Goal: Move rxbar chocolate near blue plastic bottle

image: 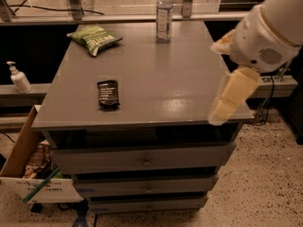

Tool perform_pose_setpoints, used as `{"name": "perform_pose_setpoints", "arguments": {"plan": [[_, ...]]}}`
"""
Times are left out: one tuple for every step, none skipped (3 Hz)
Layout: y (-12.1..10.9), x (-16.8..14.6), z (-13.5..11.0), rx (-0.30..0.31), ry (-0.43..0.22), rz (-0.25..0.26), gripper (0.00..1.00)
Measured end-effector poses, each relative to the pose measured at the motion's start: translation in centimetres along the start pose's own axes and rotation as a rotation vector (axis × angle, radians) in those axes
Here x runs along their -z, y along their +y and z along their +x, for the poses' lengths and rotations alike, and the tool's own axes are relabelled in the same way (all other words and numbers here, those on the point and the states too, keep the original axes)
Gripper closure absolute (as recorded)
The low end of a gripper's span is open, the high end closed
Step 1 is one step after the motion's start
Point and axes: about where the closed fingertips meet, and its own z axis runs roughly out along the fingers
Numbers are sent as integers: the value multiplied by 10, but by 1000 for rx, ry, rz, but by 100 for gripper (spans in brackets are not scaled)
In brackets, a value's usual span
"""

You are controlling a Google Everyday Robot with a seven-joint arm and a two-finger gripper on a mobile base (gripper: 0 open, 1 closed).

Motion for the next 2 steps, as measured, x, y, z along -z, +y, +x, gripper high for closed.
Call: {"name": "perform_pose_setpoints", "arguments": {"plan": [[1,-31,-74,84,-112,-37,0],[1,-31,-74,84,-112,-37,0]]}}
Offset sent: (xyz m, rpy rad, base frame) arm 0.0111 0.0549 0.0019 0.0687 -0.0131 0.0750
